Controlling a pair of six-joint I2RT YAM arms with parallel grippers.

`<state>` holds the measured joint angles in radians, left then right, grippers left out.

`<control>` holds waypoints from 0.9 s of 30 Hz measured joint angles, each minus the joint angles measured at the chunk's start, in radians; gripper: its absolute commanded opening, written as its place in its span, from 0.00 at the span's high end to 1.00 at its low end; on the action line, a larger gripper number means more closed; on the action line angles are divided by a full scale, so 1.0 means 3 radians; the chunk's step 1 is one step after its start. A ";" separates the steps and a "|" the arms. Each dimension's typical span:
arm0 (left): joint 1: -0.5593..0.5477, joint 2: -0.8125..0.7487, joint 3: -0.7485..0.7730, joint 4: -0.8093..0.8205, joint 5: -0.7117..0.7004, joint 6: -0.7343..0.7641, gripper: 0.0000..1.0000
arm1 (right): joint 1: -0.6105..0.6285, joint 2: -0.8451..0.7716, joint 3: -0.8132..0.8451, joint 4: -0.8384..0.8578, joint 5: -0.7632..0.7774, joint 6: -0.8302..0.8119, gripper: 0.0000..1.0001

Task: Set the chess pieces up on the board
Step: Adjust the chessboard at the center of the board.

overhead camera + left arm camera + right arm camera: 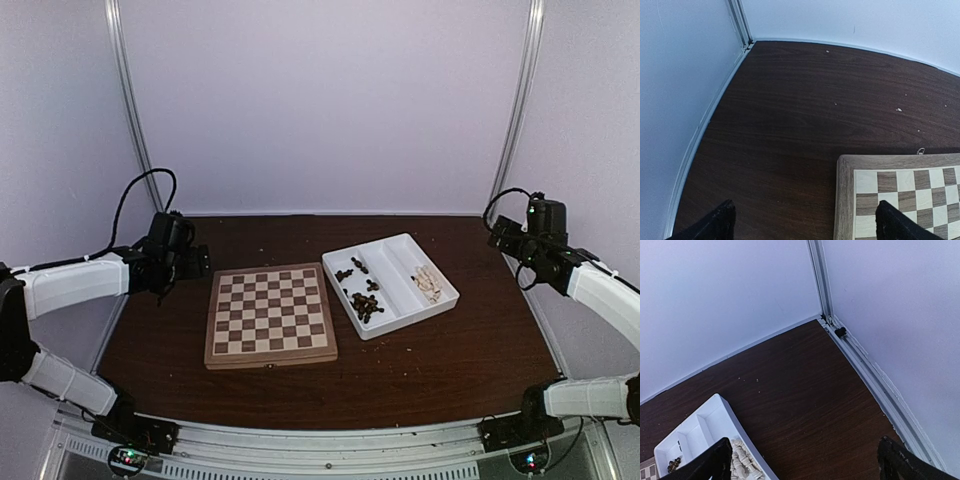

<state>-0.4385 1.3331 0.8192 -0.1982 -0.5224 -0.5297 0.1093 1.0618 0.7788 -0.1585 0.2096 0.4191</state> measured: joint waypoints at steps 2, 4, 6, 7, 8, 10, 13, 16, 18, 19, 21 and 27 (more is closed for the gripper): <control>0.0000 0.0009 0.0010 -0.0008 0.0010 -0.0038 0.02 | -0.0006 0.0004 0.0000 -0.0037 -0.0004 0.0011 0.00; 0.0000 0.0011 0.0023 -0.0020 0.0019 -0.0065 0.02 | -0.0010 0.0022 0.0000 -0.0072 -0.0010 0.0025 0.00; 0.0000 0.0011 0.0043 -0.0042 0.0048 -0.0076 0.02 | -0.0011 0.0057 0.0001 -0.0134 -0.0015 0.0069 0.00; 0.0000 0.0011 0.0052 -0.0053 0.0069 -0.0080 0.02 | -0.0011 0.0079 0.0009 -0.0184 -0.0025 0.0104 0.00; 0.0000 0.0011 0.0064 -0.0062 0.0093 -0.0081 0.02 | -0.0013 0.0094 0.0011 -0.0216 -0.0038 0.0127 0.00; 0.0000 0.0009 0.0074 -0.0065 0.0181 -0.0078 0.02 | -0.0015 0.0116 0.0023 -0.0298 -0.0106 0.0181 0.01; 0.0000 -0.0010 0.0067 -0.0041 0.0383 -0.0032 0.02 | -0.0022 0.0121 0.0023 -0.0320 -0.0296 0.0186 0.08; 0.0000 -0.0126 -0.0037 0.0109 0.0750 0.0098 0.02 | -0.0028 0.0128 0.0031 -0.0356 -0.0571 0.0163 0.15; 0.0000 -0.0234 -0.0135 0.0217 0.1017 0.0177 0.02 | 0.0004 0.0183 0.0099 -0.0445 -0.0767 0.0118 0.19; 0.0000 -0.0264 -0.0161 0.0240 0.1111 0.0203 0.02 | 0.0033 0.0224 0.0145 -0.0483 -0.0830 0.0085 0.21; 0.0000 -0.0290 -0.0183 0.0264 0.1292 0.0251 0.02 | 0.0142 0.0327 0.0256 -0.0539 -0.0978 0.0010 0.24; 0.0000 -0.0328 -0.0273 0.0322 0.1774 0.0324 0.02 | 0.0668 0.0668 0.0563 -0.0673 -0.1251 -0.0226 0.27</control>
<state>-0.4385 1.2346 0.7372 -0.1017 0.0097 -0.4324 0.3096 1.2621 0.9478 -0.3603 -0.1658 0.3511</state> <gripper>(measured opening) 0.976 0.742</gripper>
